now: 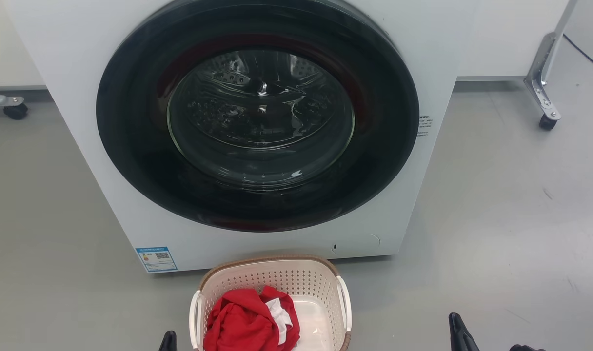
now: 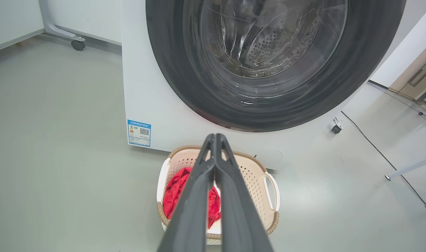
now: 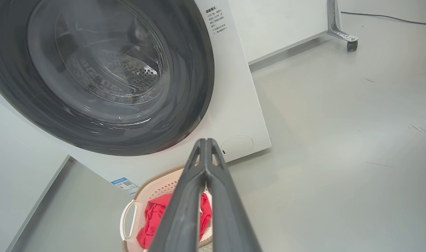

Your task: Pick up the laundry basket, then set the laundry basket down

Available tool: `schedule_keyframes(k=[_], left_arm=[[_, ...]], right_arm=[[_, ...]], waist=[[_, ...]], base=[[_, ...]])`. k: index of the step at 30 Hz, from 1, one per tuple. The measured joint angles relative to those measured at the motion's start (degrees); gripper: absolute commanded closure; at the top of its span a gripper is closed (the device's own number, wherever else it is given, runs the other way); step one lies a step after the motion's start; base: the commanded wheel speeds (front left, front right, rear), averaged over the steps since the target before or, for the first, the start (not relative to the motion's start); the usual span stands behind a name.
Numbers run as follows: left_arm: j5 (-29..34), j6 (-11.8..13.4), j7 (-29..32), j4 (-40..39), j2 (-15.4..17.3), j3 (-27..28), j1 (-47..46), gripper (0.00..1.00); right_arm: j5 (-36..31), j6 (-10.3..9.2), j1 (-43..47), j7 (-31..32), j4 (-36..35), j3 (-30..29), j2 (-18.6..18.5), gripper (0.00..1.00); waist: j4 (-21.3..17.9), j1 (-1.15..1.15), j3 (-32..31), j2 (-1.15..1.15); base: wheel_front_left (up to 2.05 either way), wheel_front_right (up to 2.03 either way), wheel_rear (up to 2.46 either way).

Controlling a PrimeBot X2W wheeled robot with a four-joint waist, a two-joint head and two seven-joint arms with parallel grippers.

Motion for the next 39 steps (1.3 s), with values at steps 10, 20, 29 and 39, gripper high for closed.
schedule_keyframes(k=[10,20,29,39], left_arm=[[-7.56,-1.24,2.25,0.97,-0.29,2.03,-0.73,1.00],[-15.03,-2.58,4.53,1.82,-0.69,4.03,-2.15,1.00],[-21.91,-4.08,6.57,2.76,-1.00,5.83,-3.18,1.00],[-29.32,-5.53,8.61,3.52,-1.32,7.79,-4.60,1.00]], right_arm=[[7.43,1.38,-0.37,2.36,0.55,-2.96,0.19,1.00],[14.73,2.76,-1.24,4.60,1.30,-5.84,0.35,1.00],[21.31,4.05,-2.24,6.62,2.03,-8.38,0.56,1.00],[28.53,5.46,-2.64,8.71,2.69,-11.18,0.75,1.00]], waist=[[0.20,0.00,-0.18,0.00],[0.40,0.00,-0.37,0.00],[0.58,0.00,-0.53,0.00],[0.77,0.00,-0.71,0.00]], base=[[0.00,0.00,0.00],[0.00,0.00,0.00],[0.00,0.00,0.00],[0.00,0.00,0.00]])
